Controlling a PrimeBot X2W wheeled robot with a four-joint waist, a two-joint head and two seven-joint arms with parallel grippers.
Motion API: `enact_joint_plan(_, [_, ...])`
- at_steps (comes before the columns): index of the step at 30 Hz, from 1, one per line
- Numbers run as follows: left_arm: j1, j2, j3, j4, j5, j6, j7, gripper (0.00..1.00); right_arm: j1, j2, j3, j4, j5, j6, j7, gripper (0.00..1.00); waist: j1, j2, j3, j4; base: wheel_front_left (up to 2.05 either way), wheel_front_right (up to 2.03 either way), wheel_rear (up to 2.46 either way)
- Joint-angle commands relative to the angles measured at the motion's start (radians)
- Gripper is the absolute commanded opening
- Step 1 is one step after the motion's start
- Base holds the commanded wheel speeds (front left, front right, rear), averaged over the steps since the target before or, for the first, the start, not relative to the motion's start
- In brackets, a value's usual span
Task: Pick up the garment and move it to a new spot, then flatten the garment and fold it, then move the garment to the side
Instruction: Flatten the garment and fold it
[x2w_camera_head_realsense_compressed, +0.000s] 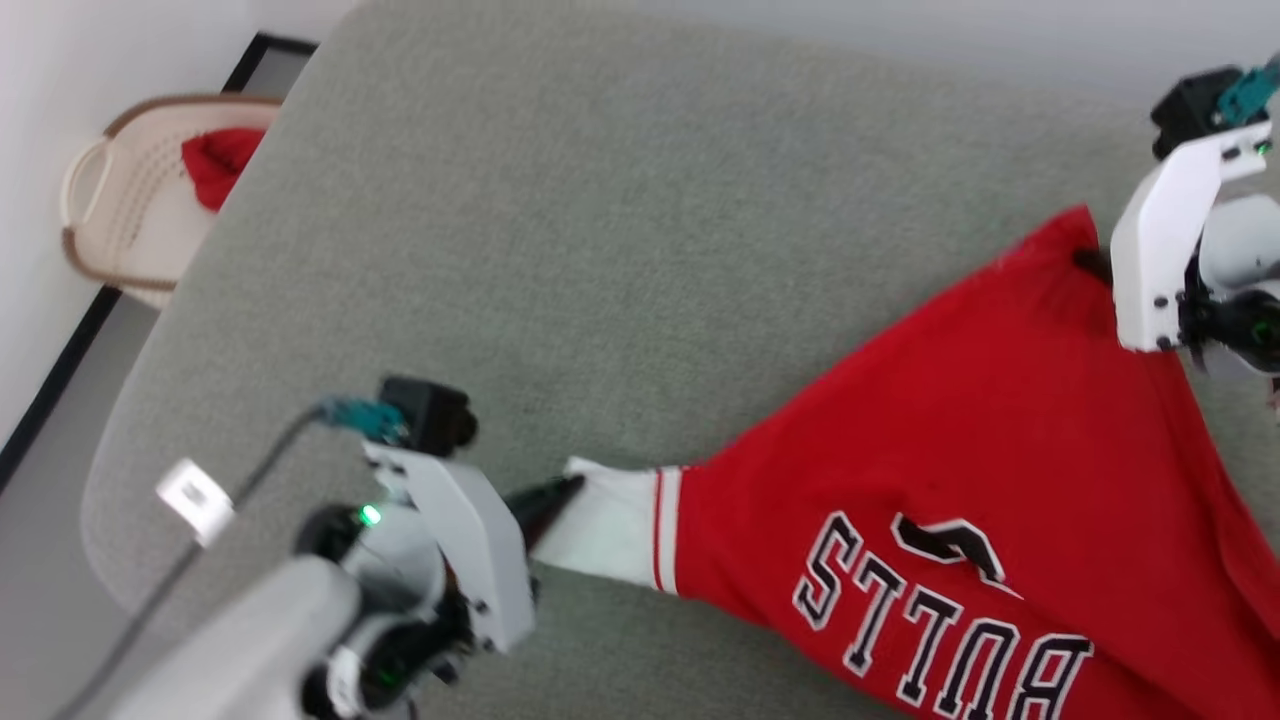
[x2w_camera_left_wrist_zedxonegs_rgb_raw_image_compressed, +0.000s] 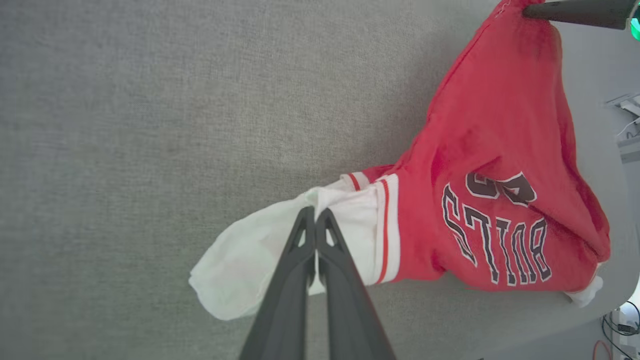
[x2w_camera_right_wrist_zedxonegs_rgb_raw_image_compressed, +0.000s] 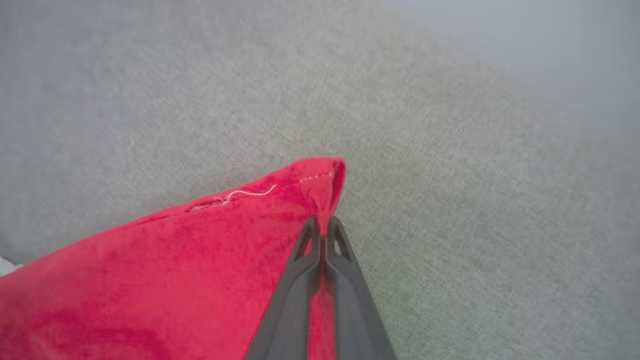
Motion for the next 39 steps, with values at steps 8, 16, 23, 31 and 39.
enact_joint_plan(8, [-0.178, 0.111, 0.035, -0.018, 0.032, 0.008, 0.14, 0.0, -0.049, 0.017, -0.001, -0.03, 0.026, -0.001, -0.133, 0.0, 0.0, 0.0, -0.143, -0.103, 0.0, 0.0, 0.0])
enact_joint_plan(16, [-0.419, 0.142, 0.048, 0.119, 0.08, -0.069, 0.238, 0.0, -0.106, 0.052, -0.032, -0.025, -0.015, -0.001, -0.283, 0.0, 0.0, 0.0, -0.248, -0.178, 0.0, 0.0, 0.0])
enact_joint_plan(23, [-0.628, 0.103, 0.03, 0.331, 0.148, -0.169, 0.252, 0.0, -0.169, 0.071, -0.054, 0.009, -0.068, -0.001, -0.398, 0.0, 0.0, 0.0, -0.295, -0.221, 0.0, 0.0, 0.0])
enact_joint_plan(31, [-0.81, 0.035, 0.01, 0.569, 0.213, -0.256, 0.206, 0.0, -0.25, 0.094, -0.066, 0.066, -0.121, -0.001, -0.514, 0.0, 0.0, 0.0, -0.299, -0.255, 0.0, 0.0, 0.0])
enact_joint_plan(39, [-0.972, -0.001, -0.011, 0.711, 0.278, -0.298, 0.11, 0.0, -0.345, 0.097, -0.088, 0.12, -0.159, -0.001, -0.612, 0.0, 0.0, 0.0, -0.243, -0.273, 0.0, 0.0, 0.0])
